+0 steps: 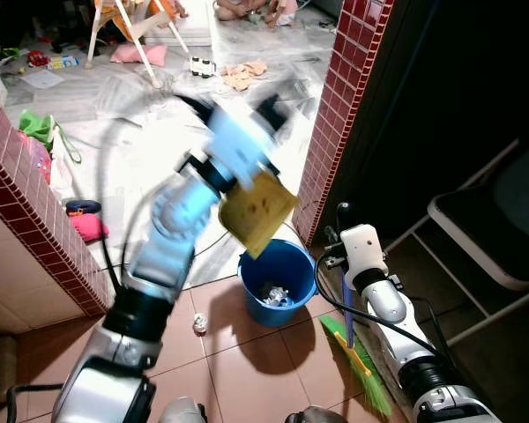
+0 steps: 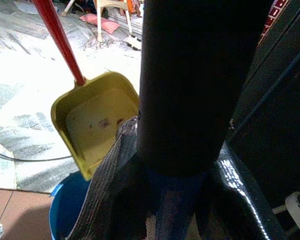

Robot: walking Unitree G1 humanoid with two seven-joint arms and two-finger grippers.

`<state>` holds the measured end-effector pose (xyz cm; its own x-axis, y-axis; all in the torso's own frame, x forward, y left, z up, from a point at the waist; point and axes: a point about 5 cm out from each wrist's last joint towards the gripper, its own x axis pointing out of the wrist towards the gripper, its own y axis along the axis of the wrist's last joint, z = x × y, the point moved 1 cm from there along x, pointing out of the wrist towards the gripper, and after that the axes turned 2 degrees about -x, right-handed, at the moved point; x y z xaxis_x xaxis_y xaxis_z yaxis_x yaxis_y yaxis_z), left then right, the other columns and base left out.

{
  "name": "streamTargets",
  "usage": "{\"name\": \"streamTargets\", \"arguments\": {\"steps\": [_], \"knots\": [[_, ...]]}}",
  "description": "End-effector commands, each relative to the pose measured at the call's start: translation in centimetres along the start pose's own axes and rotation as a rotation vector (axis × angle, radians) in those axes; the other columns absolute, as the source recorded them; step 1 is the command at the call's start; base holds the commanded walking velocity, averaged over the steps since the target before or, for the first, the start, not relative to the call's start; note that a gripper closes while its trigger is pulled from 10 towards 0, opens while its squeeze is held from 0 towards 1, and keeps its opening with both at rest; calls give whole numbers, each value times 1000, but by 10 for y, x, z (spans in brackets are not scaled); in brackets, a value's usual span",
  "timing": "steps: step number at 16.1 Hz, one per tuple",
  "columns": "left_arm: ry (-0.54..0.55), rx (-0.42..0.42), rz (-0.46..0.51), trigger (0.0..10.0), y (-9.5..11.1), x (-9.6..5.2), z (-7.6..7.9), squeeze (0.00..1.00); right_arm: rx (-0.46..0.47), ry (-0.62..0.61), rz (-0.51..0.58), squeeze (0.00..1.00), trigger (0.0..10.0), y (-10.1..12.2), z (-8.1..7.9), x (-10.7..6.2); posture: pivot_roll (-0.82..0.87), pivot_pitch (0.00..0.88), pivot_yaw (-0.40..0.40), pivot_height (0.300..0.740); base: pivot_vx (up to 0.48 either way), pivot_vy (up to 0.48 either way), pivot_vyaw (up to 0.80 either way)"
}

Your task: Sweep floor

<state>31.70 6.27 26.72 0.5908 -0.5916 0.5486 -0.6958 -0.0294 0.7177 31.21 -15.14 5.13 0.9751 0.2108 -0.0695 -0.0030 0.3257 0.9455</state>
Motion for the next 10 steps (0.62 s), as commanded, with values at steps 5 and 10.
{"name": "streamTargets", "arguments": {"steps": [5, 10], "knots": [[319, -156, 33, 10000, 12, 1, -44, 0, -51, 2, 33, 0, 10000, 10, 4, 9, 23, 0, -64, 740, 0, 0, 0], [595, -12, 68, 10000, 38, -21, -106, 0, -48, 14, 26, 0, 10000, 8, 1, 10, 45, 0, -69, 740, 0, 0, 0]]}}
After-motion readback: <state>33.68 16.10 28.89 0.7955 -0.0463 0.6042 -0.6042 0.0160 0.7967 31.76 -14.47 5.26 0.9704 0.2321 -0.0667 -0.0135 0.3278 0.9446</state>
